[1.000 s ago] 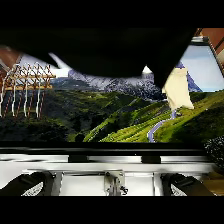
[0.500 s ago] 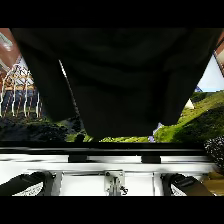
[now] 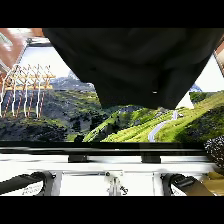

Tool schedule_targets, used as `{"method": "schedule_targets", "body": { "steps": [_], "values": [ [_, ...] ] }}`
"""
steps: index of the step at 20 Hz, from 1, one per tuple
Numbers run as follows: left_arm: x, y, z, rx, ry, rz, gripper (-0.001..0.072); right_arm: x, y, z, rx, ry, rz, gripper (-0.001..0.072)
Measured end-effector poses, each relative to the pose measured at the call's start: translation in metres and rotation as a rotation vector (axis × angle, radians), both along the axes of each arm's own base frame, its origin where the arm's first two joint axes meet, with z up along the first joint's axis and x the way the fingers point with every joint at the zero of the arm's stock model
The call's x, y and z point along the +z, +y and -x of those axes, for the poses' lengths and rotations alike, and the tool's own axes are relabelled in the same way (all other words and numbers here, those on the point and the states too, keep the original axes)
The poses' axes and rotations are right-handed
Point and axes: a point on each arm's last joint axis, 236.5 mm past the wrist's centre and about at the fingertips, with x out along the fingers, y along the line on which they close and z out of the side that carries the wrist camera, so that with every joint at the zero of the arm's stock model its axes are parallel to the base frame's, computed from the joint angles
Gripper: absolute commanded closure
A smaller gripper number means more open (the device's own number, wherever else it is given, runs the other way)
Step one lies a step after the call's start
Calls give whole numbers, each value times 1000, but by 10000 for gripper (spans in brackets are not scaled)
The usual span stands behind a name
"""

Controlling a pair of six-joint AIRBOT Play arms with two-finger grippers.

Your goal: Fold the shirts.

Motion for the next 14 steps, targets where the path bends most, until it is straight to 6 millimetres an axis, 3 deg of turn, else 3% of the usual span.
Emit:
{"method": "schedule_targets", "body": {
  "steps": [3,6,8,11,14],
  "values": [
    [-94,18,-7,4,273,-194,642,-91,22,-1,69,322,70,630],
    [-204,32,9,-25,590,-346,642,-204,43,8,116,668,142,630],
    [-263,37,20,-41,742,-391,641,-273,67,19,169,843,150,630],
    [-325,44,23,-29,871,-398,641,-361,107,34,226,1024,123,630],
    [-359,55,13,30,941,-351,640,-425,137,36,228,1125,87,630]
  ]
}}
